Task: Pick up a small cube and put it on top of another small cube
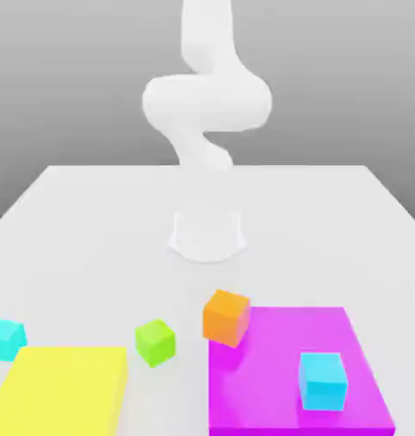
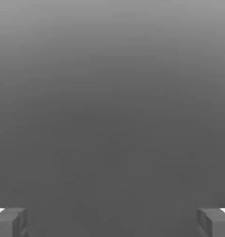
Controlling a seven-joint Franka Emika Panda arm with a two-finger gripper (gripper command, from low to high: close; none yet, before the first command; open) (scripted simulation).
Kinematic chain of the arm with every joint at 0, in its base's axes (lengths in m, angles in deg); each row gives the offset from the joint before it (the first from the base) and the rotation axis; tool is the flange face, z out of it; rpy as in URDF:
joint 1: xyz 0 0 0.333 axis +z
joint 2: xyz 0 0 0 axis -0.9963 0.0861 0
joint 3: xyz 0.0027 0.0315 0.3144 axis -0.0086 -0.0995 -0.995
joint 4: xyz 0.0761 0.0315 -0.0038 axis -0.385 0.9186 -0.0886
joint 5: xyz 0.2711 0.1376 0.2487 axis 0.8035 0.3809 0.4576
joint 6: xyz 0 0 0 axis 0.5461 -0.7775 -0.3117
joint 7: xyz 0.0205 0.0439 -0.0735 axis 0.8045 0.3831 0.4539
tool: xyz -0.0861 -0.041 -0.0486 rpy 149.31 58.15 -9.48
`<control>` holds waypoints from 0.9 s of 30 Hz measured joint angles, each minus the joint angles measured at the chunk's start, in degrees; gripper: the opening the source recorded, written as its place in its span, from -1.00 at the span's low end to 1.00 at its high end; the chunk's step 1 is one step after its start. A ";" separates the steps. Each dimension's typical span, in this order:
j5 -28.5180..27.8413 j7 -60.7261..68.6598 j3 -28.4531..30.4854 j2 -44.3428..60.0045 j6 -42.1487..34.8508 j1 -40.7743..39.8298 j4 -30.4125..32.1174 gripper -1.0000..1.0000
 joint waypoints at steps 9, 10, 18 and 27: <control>-3.12 -20.47 0.97 19.08 7.93 -13.42 3.45 0.00; -3.42 -22.67 1.33 21.15 8.79 -14.66 3.83 0.00; -3.22 -38.42 6.26 37.74 15.81 -23.48 6.87 0.00; 6.67 -47.18 8.34 56.51 24.39 -31.58 9.43 0.00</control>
